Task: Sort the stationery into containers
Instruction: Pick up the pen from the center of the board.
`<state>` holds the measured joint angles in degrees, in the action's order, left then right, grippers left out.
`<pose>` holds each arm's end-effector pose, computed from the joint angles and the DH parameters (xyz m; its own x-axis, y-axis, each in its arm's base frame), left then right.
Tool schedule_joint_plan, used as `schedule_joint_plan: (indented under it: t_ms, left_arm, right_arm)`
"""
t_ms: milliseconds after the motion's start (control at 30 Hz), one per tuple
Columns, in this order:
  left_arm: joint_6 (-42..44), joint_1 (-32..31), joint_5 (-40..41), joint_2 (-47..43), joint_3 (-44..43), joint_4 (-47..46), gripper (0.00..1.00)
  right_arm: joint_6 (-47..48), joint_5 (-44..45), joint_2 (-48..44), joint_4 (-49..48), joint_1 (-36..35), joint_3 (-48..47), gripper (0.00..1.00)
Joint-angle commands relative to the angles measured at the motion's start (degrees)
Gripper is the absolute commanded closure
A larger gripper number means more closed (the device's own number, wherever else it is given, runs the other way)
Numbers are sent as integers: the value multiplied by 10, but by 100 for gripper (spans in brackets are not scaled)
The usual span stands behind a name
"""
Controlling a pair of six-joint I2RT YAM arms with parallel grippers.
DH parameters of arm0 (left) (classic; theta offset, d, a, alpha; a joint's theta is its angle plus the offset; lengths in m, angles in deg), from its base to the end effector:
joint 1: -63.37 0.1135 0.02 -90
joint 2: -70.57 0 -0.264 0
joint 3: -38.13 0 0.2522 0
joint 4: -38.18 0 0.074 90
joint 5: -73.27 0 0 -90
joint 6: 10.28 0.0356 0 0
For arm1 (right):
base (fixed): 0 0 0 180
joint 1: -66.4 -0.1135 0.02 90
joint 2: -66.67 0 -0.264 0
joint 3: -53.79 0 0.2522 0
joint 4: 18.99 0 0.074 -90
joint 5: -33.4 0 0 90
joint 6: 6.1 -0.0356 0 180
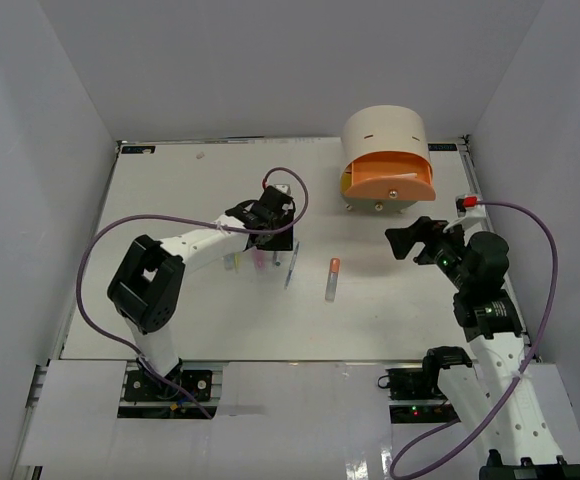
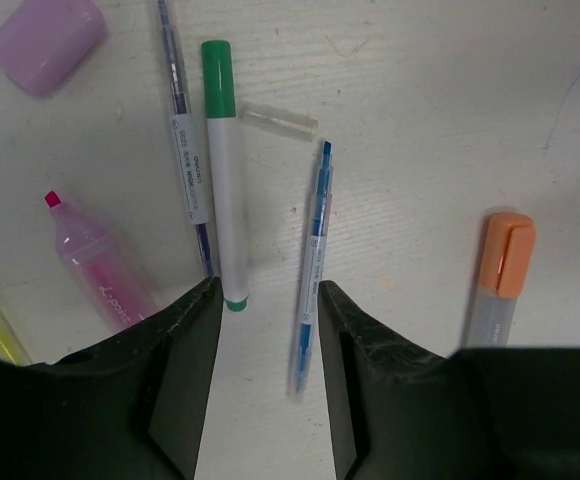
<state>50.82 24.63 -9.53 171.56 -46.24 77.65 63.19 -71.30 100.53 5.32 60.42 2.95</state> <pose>0.2937 -0.2299 0.2098 -0.8404 0.0595 -0.5387 0.1829 0.9668 -0.1786 0.1478 0.0246 0.3204 -0.2428 0.3185 -0.9163 -0.2835 0.8800 0.3810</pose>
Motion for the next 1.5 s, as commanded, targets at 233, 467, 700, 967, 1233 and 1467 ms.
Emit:
schedule_joint_plan:
  t_ms: [233,467,700,967,1233,1467]
  left_arm:
    - [-12,-6,45,52,-50,9,52]
    - [-6,-7,65,83,-69,21,52]
    - [-4,-7,69,103,-79,26,53]
    - [-4,-7,69,117,-82,33,54]
    - [-4,-7,66,120,-77,43,67]
    - [4,-7,60,113,-79,42,86]
  right_arm:
    - [16,11,-25,-17,-23,20,7]
    - [21,13,-33,-16,-28,25,9]
    - [24,14,-35,-14,-31,25,10]
    - [28,22,-35,-12,-35,27,10]
    - [31,27,-37,-11,-36,28,10]
    - [34,31,-42,-8,-37,30,10]
